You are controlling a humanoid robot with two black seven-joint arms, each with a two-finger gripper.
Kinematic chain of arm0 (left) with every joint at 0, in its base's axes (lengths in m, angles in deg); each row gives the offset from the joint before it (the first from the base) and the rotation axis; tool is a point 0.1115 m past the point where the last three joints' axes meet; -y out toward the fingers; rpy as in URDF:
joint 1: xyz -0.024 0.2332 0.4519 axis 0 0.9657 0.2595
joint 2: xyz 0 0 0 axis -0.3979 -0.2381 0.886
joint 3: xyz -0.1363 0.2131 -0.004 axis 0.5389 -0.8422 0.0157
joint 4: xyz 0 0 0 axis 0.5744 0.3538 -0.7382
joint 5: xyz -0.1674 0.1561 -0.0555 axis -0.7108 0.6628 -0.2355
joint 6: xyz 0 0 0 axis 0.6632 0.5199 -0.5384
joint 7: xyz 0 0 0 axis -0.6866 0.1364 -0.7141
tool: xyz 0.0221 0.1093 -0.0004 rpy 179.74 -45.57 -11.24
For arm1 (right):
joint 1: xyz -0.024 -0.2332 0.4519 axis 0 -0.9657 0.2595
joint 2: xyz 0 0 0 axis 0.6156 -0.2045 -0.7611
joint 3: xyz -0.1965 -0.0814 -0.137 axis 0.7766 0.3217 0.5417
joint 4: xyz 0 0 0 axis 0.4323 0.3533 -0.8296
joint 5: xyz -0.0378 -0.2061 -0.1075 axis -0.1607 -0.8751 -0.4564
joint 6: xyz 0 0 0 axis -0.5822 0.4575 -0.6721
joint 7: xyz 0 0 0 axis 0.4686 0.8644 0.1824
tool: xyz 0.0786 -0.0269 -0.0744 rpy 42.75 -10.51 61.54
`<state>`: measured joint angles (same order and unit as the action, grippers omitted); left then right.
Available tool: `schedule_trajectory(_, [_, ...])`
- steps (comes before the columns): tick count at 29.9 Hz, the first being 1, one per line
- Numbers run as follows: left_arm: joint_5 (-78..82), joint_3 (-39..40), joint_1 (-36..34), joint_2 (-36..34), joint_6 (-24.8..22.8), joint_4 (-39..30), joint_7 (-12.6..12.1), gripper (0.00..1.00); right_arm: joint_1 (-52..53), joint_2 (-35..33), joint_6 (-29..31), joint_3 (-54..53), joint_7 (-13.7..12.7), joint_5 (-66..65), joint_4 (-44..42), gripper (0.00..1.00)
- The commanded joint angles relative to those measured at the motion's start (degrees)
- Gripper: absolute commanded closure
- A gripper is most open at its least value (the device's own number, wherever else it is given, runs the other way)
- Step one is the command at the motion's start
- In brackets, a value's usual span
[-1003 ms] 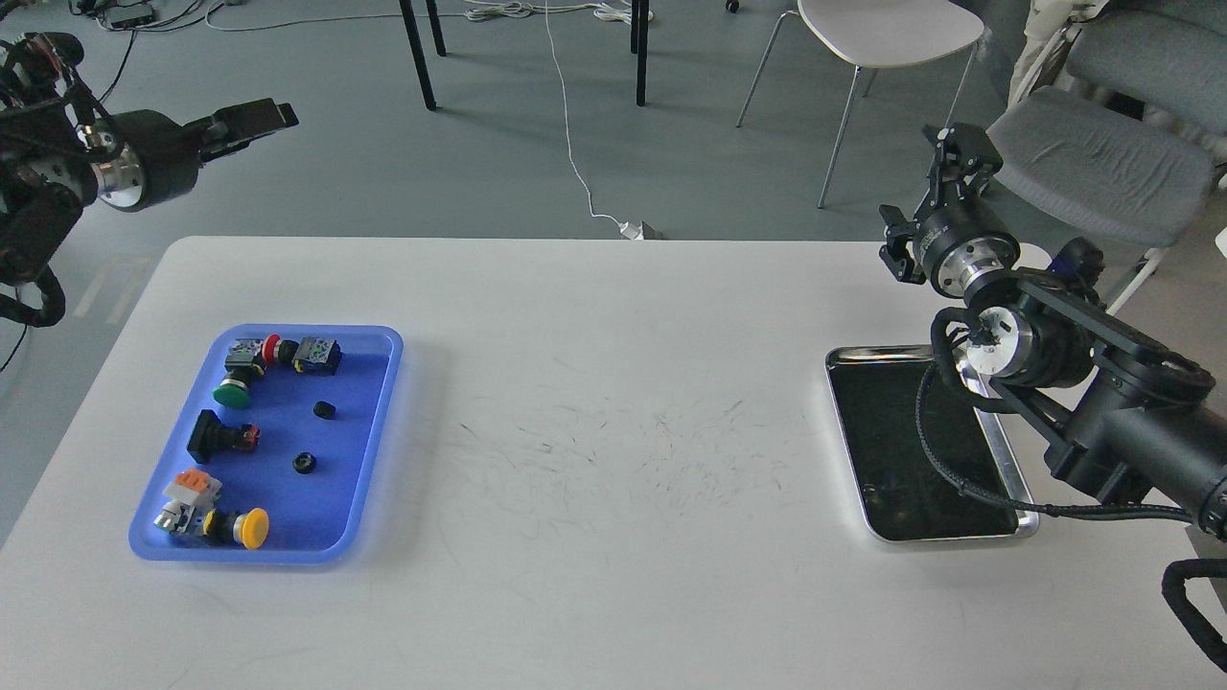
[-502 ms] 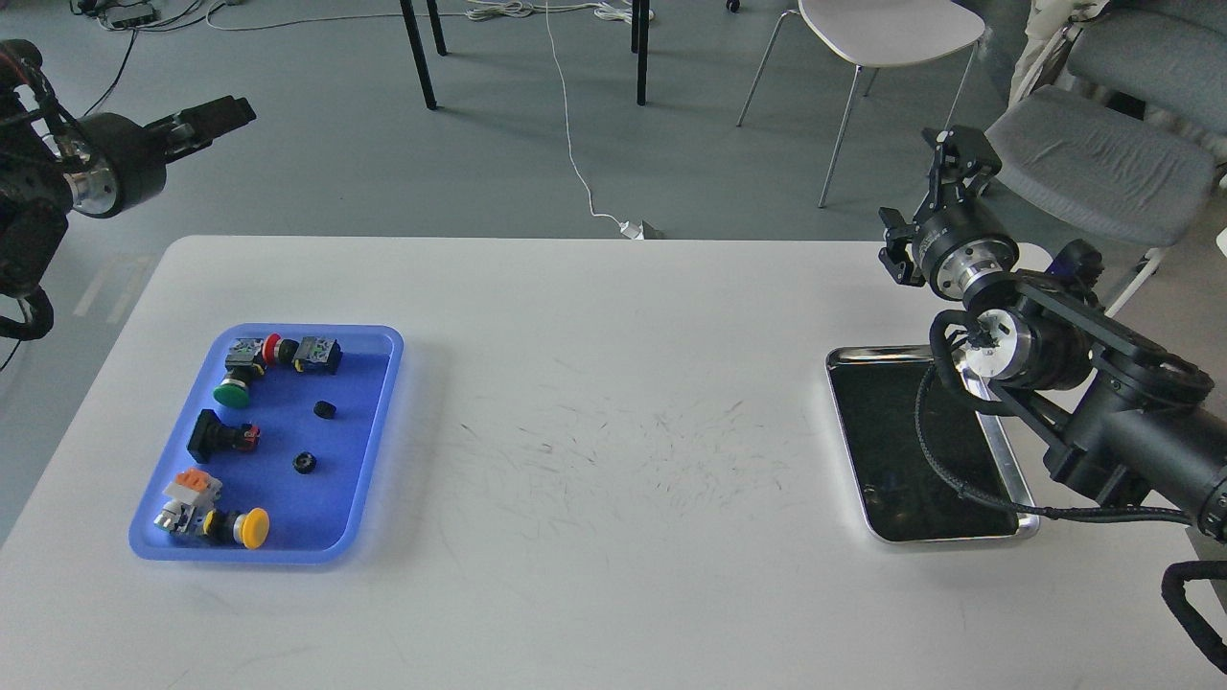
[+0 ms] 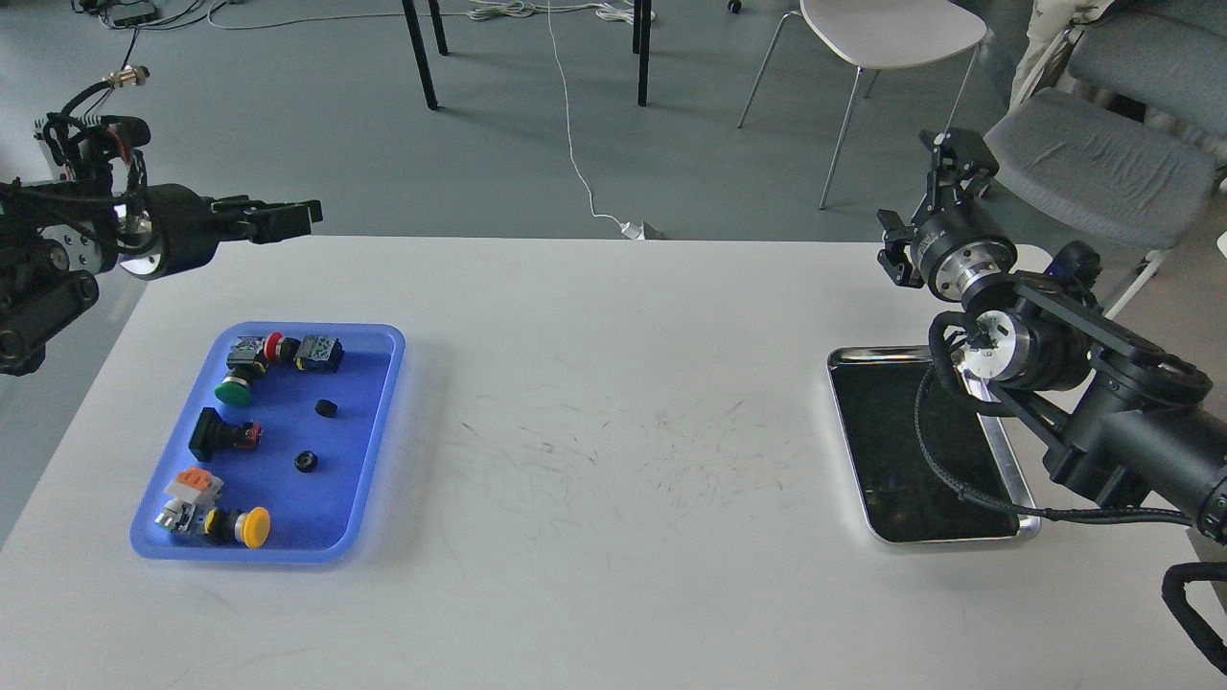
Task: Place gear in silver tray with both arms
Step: 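Lower the left gripper onto the black gear in the blue tray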
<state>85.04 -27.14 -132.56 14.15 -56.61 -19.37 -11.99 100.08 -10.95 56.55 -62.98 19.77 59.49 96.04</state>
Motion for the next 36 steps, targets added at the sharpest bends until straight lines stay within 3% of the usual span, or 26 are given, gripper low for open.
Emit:
schedule_trajectory(1, [5.7,-0.1,0.2,-3.0,5.0,-9.4,0.0,0.02,0.0,0.0,0.0,0.1,0.0,0.0,0.0,0.01])
schedule_trajectory(8, [16.2,-0.5,2.7,-4.9,12.0,-17.0,0.0,0.02,0.0,0.1,0.0,0.2,0.0,-0.1,0.0,0.01])
schedule_trajectory(16, [21.0,-0.3,7.2,-6.8,15.6,-17.3,0.0,0.02,-0.8,-0.4,0.1,-0.7,0.0,0.0,0.1,0.01])
schedule_trajectory(23, [21.0,-0.3,9.9,-7.8,16.0,-17.1,0.0,0.02,-1.1,-0.2,0.1,-0.7,0.0,0.0,0.1,0.01])
schedule_trajectory(29, [21.0,0.1,14.9,-7.8,21.0,-16.4,0.0,0.02,-1.0,-0.3,0.1,-0.7,0.0,0.0,0.1,0.01])
schedule_trajectory(36, [20.7,0.3,17.0,-7.0,21.8,-14.9,0.0,0.06,-1.0,-0.4,0.1,-0.6,0.0,0.0,0.1,0.01])
